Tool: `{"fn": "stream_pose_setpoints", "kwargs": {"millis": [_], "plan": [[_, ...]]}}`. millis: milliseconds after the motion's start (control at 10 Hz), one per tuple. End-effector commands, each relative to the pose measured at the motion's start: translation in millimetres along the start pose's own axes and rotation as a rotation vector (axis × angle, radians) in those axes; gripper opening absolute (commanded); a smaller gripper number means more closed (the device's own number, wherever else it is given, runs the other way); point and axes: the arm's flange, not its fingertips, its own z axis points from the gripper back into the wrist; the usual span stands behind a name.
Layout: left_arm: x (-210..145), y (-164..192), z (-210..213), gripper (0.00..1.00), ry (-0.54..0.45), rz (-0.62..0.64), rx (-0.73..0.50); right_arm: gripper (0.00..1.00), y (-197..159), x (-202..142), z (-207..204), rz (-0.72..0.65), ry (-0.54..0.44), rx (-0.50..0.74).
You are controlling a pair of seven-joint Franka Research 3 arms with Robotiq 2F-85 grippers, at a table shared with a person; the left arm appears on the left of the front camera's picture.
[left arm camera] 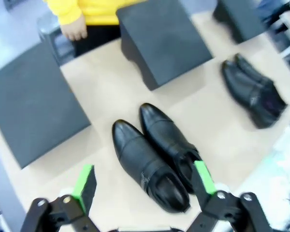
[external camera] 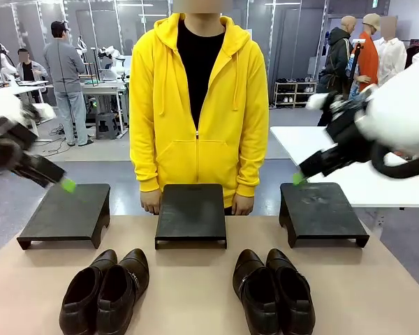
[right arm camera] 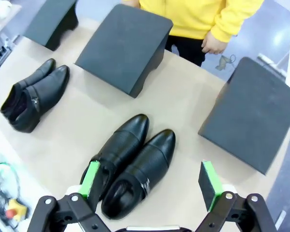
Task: Place the shoes on the stand as instructed by the person.
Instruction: Pick up one pair of Shoes and place it on the Shoes Stand indicated by the person.
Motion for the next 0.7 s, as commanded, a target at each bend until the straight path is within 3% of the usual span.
{"fn": "stream_pose_setpoints", "kwargs": {"millis": [0, 300, 600], "plan": [[-15.7, 29.1, 54.3, 1.0, 0.004, 0.09, -0.094, 1.0, -50.2, -16.8, 51.0, -0.07, 0.024, 0.105], [-64.1, 57.1, 122.5, 1.0, -0.033, 0.203, -0.119, 1.0, -110.2, -63.6, 117.7, -0.236, -0.047, 0.241], [-100.9, 72.2, 157.6, 1.0, -0.071, 0.309, -0.115, 1.0, -133.2, -102.0, 137.8, -0.296, -0.091, 0.27]]}}
